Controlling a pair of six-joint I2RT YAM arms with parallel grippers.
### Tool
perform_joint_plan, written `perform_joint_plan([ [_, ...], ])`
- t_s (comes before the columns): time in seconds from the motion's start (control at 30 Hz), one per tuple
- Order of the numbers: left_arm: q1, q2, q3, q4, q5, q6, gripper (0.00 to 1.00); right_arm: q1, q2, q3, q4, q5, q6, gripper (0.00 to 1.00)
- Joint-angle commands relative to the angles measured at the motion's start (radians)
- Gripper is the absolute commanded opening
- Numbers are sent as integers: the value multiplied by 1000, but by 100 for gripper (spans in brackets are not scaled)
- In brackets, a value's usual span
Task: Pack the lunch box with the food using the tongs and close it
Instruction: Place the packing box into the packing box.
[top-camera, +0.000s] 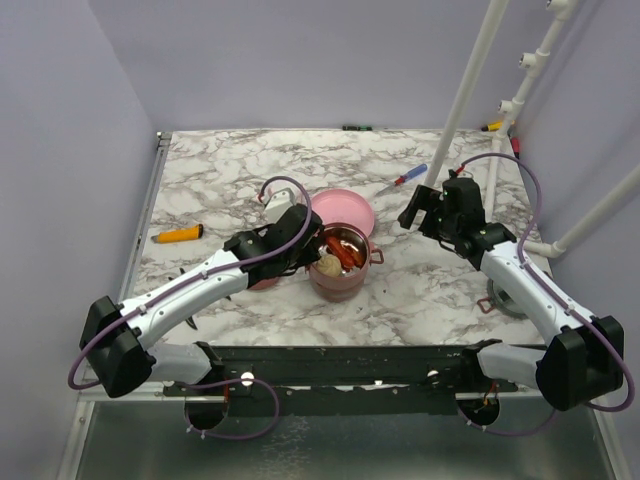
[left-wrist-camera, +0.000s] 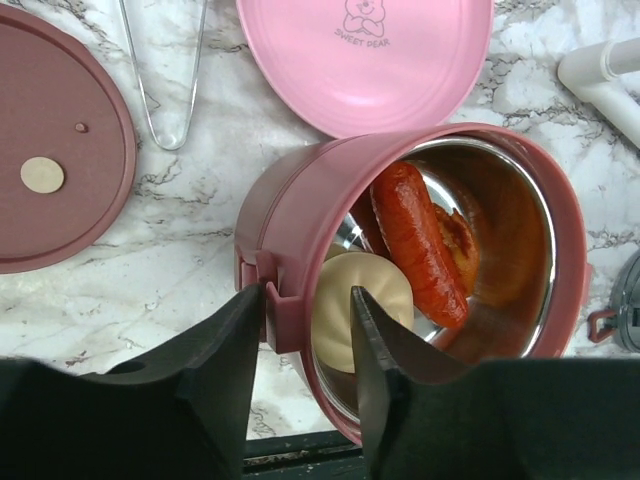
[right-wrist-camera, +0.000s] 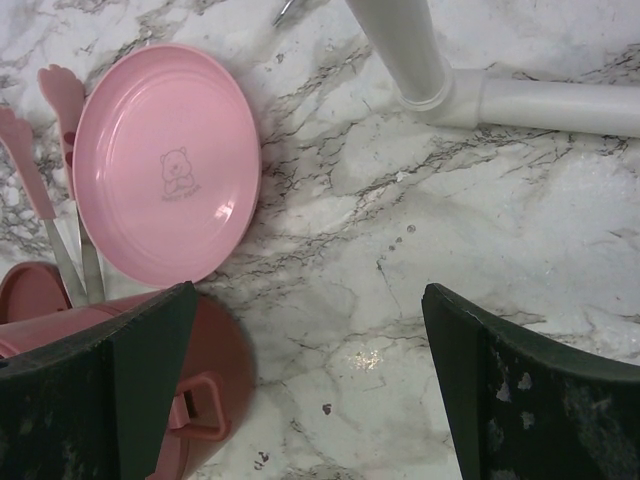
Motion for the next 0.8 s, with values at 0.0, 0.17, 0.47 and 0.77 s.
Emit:
perform_joint_plan([
  [0.0, -8, 8, 72, -52, -42, 45, 46, 2, 9, -11, 10, -27, 0, 99],
  [0.17, -7, 13, 100, -58, -49, 77, 54, 2, 3, -17, 37, -111, -22, 98],
  [0.47, -6, 22, 147, -33, -63, 235, 57, 1, -3, -48, -12, -190, -61, 95],
  [0.77, -1, 99, 192, -17, -93, 467, 57, 2, 70, -146, 24, -414, -42, 81],
])
